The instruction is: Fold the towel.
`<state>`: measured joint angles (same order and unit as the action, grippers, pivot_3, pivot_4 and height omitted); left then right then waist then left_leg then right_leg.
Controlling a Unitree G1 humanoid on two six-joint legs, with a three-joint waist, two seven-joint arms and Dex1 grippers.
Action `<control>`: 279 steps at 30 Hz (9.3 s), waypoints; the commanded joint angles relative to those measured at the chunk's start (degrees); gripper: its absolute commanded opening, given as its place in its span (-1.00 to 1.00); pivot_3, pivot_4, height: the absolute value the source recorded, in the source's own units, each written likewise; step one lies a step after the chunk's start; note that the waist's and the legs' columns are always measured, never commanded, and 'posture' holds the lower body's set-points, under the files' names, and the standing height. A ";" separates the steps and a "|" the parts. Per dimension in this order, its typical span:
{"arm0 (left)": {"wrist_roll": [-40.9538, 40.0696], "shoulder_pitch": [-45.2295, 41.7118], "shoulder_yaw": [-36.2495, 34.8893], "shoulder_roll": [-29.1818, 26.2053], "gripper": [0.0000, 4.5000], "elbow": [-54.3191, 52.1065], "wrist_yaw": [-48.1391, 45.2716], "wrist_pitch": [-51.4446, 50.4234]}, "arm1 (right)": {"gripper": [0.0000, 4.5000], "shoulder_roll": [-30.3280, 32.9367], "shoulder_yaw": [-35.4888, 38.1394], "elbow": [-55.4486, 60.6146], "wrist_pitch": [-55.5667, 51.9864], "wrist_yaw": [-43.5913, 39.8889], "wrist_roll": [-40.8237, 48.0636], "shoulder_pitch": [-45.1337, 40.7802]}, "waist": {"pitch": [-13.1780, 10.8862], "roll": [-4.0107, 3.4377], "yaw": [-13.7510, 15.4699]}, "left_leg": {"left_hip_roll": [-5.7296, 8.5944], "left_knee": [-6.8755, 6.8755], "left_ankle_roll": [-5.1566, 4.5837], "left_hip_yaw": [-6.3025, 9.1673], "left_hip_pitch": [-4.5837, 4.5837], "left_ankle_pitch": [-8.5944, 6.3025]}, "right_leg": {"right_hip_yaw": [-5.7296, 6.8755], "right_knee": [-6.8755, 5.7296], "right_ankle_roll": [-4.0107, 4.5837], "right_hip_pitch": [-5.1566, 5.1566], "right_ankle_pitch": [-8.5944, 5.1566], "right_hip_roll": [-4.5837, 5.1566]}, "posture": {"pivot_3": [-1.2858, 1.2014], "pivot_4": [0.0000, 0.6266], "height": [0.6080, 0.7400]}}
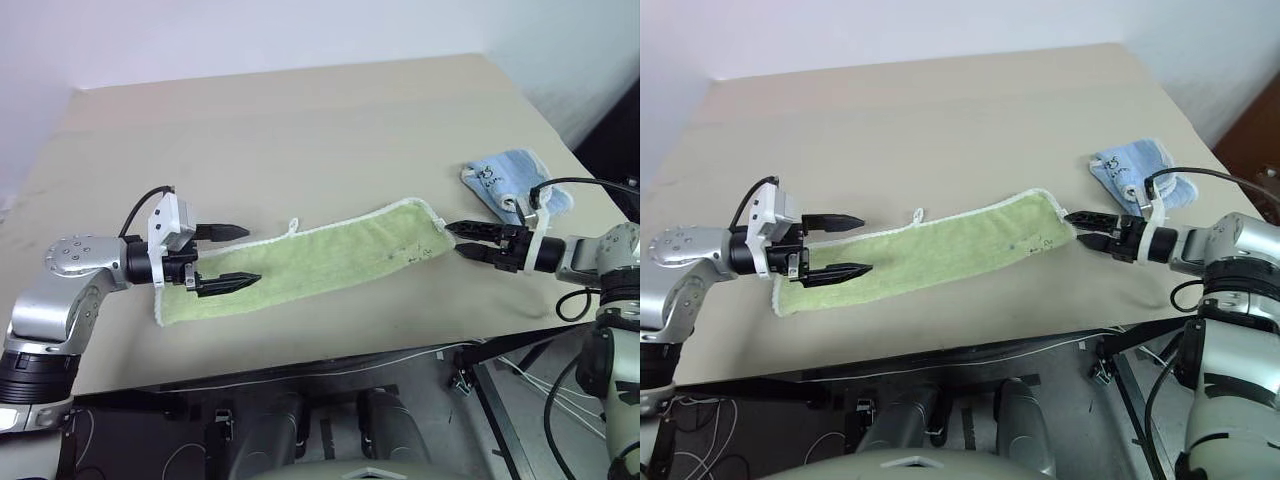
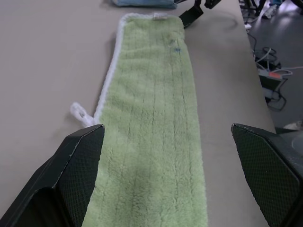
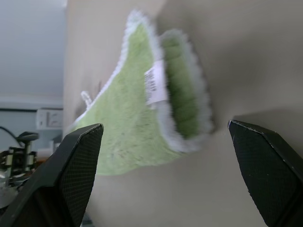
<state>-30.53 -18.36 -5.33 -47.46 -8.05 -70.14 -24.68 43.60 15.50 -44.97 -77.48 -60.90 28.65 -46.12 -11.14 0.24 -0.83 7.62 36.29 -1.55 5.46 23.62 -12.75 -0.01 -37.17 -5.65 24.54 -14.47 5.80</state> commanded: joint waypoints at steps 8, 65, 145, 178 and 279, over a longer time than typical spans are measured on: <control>0.60 1.14 -0.85 -0.69 1.00 -2.21 0.95 1.23 | 0.81 -1.72 2.39 4.86 -2.41 4.38 3.88 1.32 | 0.00 0.00 -0.10 | 0.00 0.00 0.00 -0.02 0.00 0.00 | -0.01 0.01 0.00 -0.01 0.00 0.01 | 0.03 -0.52 1.00; 5.25 0.69 1.46 2.83 1.00 1.43 2.95 6.46 | -0.98 -12.86 -14.72 48.41 -1.08 10.73 16.19 1.83 | 0.02 0.03 0.13 | -0.07 -0.04 -0.02 -0.10 -0.01 0.00 | -0.07 0.05 -0.01 0.03 0.02 -0.02 | 0.03 -0.52 1.00; 17.31 -9.03 17.53 33.32 -0.99 24.73 16.36 14.90 | -1.00 -28.31 -22.05 14.20 66.46 15.28 -16.31 11.66 | 0.55 0.36 0.06 | -0.15 0.06 0.02 -0.28 -0.58 0.02 | -0.27 -0.01 -0.02 -0.49 0.20 -0.24 | 0.03 -0.52 1.00; -24.40 9.00 -35.15 3.65 1.00 -17.08 37.29 -62.90 | 0.98 -15.18 -26.00 32.68 52.78 -10.69 -8.51 0.09 | 0.46 0.40 0.11 | -0.27 -0.11 0.03 -0.39 -0.26 0.00 | -0.47 0.07 -0.02 -0.01 0.21 -0.32 | 0.03 -0.52 1.00; -70.07 -39.32 16.46 20.88 -0.99 27.35 82.05 -57.33 | 1.00 -4.64 -10.88 36.66 51.64 0.47 -8.05 4.92 | 0.40 0.55 1.52 | -0.29 -0.12 0.29 -0.60 -0.20 0.11 | -0.68 0.22 0.07 0.04 0.27 -0.36 | 0.03 -0.52 1.00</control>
<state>-105.00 -55.66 10.69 -27.34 18.36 14.89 -81.23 37.92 2.54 -11.45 -25.61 -61.20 19.34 -40.95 -10.73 0.78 0.69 7.33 36.16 -1.25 4.85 23.42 -12.64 -0.70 -36.95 -5.58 24.58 -14.20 5.45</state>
